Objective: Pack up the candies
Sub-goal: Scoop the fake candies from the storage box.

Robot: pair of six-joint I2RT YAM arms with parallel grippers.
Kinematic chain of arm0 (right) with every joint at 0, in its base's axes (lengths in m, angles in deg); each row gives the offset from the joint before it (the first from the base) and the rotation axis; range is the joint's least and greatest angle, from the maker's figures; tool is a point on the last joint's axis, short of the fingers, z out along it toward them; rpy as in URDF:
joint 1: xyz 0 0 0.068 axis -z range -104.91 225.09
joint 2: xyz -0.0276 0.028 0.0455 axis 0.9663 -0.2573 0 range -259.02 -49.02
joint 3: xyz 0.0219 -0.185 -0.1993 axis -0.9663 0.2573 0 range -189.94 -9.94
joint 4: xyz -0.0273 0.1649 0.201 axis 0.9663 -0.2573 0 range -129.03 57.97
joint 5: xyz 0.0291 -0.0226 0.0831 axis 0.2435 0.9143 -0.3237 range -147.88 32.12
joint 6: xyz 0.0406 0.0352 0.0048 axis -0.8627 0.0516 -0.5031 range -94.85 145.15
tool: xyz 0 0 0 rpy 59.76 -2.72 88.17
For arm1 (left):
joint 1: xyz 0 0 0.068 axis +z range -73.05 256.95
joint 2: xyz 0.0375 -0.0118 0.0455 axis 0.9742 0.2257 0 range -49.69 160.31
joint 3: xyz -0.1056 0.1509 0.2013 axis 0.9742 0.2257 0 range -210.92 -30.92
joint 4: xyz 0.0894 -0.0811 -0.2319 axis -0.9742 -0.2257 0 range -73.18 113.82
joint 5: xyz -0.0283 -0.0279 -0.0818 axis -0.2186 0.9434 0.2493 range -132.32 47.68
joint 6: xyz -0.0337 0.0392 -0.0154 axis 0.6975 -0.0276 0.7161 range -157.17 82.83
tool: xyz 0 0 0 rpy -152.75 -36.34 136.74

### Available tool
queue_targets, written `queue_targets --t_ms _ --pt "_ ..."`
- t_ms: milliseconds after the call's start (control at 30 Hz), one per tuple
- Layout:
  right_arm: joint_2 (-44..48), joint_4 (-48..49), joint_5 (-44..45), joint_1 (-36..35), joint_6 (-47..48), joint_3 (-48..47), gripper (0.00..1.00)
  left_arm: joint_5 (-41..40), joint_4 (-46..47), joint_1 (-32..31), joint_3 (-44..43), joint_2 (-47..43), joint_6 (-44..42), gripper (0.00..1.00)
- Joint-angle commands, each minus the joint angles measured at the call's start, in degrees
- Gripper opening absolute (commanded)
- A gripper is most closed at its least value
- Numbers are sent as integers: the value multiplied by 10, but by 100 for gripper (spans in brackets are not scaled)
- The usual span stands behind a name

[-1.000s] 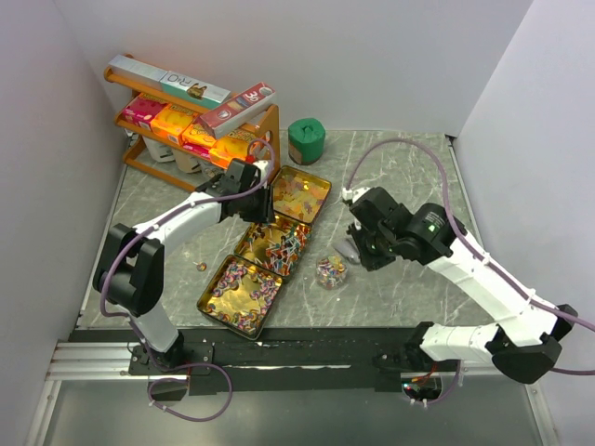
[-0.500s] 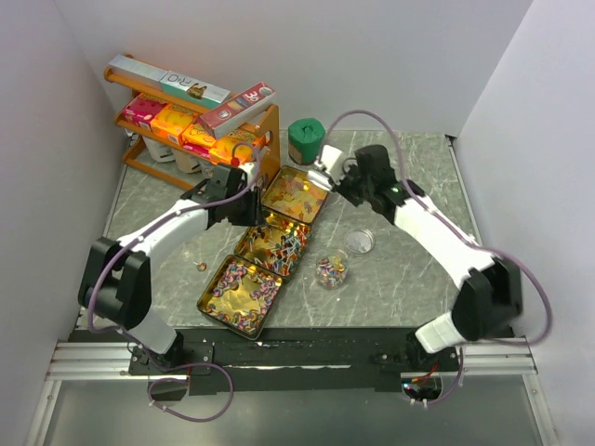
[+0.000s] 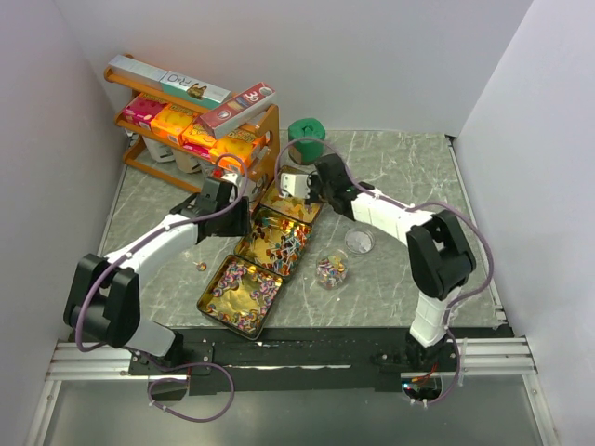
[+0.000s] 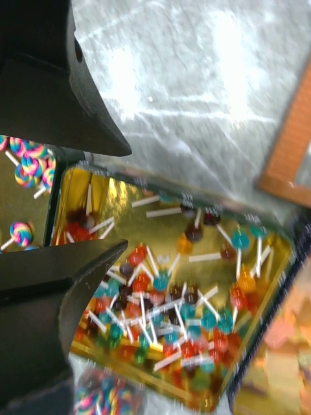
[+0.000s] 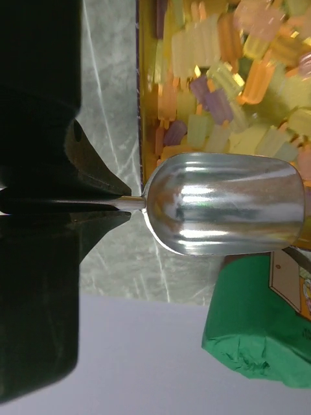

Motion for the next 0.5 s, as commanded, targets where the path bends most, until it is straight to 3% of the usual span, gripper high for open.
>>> queue_targets --t_ms 0,467 --pt "-22 72 67 1 78 -31 0 -49 8 2 7 14 -5 58" --pt "-34 69 81 -4 164 6 0 -44 -14 2 -19 87 -2 32"
